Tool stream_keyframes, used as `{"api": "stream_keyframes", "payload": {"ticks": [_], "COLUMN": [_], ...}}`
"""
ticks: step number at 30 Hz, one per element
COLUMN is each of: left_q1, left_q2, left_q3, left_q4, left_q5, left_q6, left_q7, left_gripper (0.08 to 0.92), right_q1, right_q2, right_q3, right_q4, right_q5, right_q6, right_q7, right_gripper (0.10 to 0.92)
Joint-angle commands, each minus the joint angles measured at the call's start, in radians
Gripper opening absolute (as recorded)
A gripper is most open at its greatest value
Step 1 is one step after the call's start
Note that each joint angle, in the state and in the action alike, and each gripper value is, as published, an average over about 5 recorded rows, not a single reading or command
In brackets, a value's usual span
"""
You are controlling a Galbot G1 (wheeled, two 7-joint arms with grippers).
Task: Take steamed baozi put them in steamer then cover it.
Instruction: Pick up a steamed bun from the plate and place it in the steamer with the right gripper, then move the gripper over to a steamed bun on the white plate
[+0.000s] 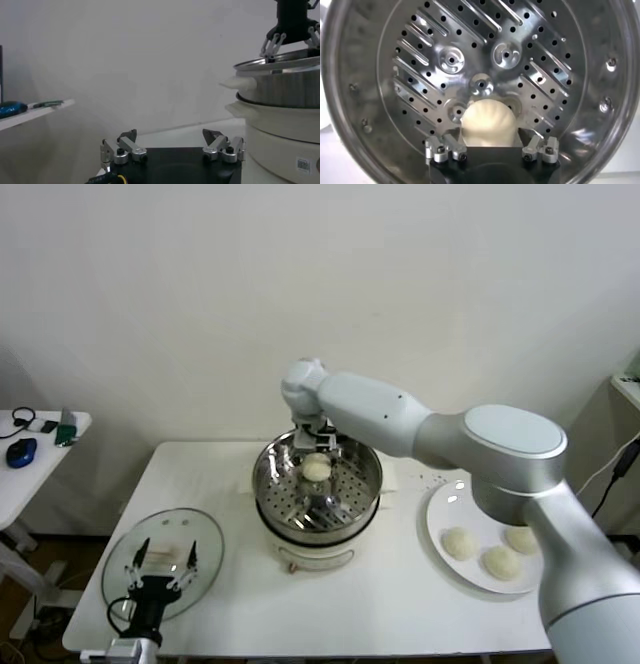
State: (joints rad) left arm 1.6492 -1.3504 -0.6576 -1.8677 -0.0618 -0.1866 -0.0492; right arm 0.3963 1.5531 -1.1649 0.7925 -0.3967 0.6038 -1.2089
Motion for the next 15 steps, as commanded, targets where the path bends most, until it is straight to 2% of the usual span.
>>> {"api": "stream_keyframes", "payload": {"ticks": [1, 7, 12, 15], "left_q1": [0.000, 0.001, 0.004, 0.012], "left_q2": [-0.001, 0.001, 0.003, 0.007], "left_q3": [-0.001, -0.006, -0.006, -0.003], "left_q4": [0.000, -0.010, -0.020, -0.028], "left_q5": [-0.001, -0.002, -0.002, -0.006], "left_q6": [0.000, 0.001, 0.003, 0.002], "left_q7": [0.000, -0.001, -0.002, -0.002], "left_gripper": [0.823, 0.823, 0.823, 0.823], "right_q1": [-0.005, 0.122, 0.275, 0.364], "right_q2": [-0.002, -0.121, -0.264, -0.393], "right_q3": [0.034, -0.002, -0.119, -0.242], "right_q4": [0.004, 0.129, 0.205, 0.278], "right_q5": [-0.022, 0.160, 0.504, 0.711], "right_q6": [0.022, -0.036, -0.212, -0.353], "right_q7": [-0.017, -0.074, -0.065, 0.046], "right_gripper": [0.822, 0.823, 0.823, 0.823]}}
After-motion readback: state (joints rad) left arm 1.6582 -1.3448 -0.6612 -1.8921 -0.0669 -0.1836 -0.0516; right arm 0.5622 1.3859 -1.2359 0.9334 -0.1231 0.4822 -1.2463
